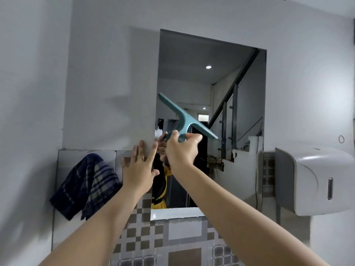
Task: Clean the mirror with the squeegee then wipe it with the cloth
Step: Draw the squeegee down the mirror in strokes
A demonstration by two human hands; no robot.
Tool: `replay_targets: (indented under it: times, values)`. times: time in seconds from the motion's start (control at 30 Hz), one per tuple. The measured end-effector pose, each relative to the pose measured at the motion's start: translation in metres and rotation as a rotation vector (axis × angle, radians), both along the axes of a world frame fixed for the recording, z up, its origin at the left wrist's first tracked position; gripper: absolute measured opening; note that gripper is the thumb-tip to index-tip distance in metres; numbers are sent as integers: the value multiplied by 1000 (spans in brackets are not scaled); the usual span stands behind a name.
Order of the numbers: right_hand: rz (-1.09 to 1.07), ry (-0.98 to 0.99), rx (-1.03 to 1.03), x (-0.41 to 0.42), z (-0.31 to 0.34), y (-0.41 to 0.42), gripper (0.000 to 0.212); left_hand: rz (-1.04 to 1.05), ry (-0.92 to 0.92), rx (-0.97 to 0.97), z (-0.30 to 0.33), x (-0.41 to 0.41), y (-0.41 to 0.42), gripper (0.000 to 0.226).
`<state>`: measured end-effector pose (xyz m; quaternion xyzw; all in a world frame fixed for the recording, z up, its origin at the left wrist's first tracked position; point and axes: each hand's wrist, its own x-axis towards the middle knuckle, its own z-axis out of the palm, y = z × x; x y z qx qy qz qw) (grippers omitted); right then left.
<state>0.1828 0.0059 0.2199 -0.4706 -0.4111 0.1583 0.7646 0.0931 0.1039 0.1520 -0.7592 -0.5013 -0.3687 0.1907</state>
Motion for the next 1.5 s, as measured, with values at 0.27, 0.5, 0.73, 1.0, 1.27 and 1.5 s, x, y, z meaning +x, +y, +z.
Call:
replay_targets:
  times: [0.27,0.5,0.73,1.0,1.27,1.5]
  values:
    - [18,-228,90,-26,-33,10,24,-84,8,60,-27,-16,-6,108]
    - [-152,-592,77,37,-43,1,24,-74,53,58,-35,-15,7,104]
    - [-298,-846,68,92,-33,-5,26,-40,98,42,-50,-17,11,111]
    - [-394,-992,97,135,-28,-2,27,-34,90,37,-50,-17,12,108]
    - [-414,-1069,116,180,-29,-2,29,-6,88,-4,-50,-15,13,107]
    - [-402,-1116,122,203,-27,-2,31,63,97,-77,-46,-7,6,109]
